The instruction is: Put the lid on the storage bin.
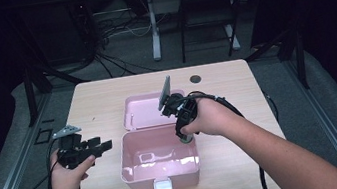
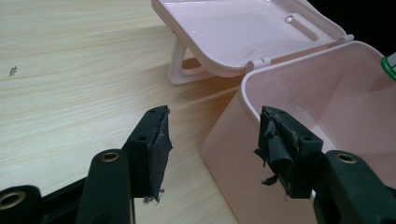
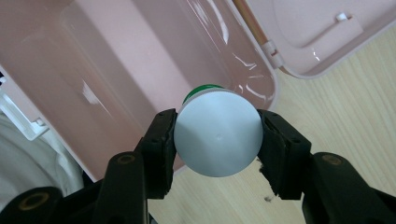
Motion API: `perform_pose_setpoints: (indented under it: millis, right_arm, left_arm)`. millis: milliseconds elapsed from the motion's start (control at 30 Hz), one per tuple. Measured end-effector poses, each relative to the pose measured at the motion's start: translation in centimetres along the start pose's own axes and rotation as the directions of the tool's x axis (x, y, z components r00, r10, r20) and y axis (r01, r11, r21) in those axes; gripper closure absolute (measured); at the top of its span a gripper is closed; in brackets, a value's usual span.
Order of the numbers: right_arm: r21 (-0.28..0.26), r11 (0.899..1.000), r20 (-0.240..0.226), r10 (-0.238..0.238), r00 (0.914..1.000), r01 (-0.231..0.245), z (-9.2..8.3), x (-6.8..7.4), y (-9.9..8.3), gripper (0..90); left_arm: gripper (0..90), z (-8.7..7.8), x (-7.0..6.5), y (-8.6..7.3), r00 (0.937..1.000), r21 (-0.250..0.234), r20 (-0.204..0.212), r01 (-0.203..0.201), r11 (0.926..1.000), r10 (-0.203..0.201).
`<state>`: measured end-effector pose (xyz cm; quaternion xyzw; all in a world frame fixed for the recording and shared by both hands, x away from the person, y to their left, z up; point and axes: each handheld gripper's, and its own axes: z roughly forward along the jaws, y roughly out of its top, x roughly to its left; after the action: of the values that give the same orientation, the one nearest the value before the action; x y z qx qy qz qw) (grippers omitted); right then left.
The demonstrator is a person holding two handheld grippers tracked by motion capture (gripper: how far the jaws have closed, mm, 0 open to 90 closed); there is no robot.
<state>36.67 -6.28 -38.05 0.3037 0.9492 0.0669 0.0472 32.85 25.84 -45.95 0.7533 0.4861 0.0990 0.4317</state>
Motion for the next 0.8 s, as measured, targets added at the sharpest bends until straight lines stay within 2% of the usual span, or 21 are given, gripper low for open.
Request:
perform_pose_setpoints:
  millis: [233, 433, 800]
  right_arm:
    - [0.0, 1.0, -0.006, -0.02, 0.9998, 0.02, 0.3, 0.5, 0.4, 50.1]
    - [0.014, 0.997, -0.005, -0.072, 0.9974, 0.072, 0.8, 1.0, 0.5, 50.2]
    - [0.025, 0.983, -0.014, -0.183, 0.983, 0.183, 1.6, 1.5, 0.4, 50.1]
  left_arm:
    - [43.6, 0.0, 0.1, 0.0, 1.0, 0.0, 0.001, 0.002, 1.0, -0.002]
    - [43.6, 0.1, 0.1, -0.1, 1.0, -0.001, 0.001, 0.005, 1.0, -0.005]
    - [43.6, 0.1, 0.2, -0.1, 1.0, 0.002, 0.001, 0.01, 0.9999, -0.01]
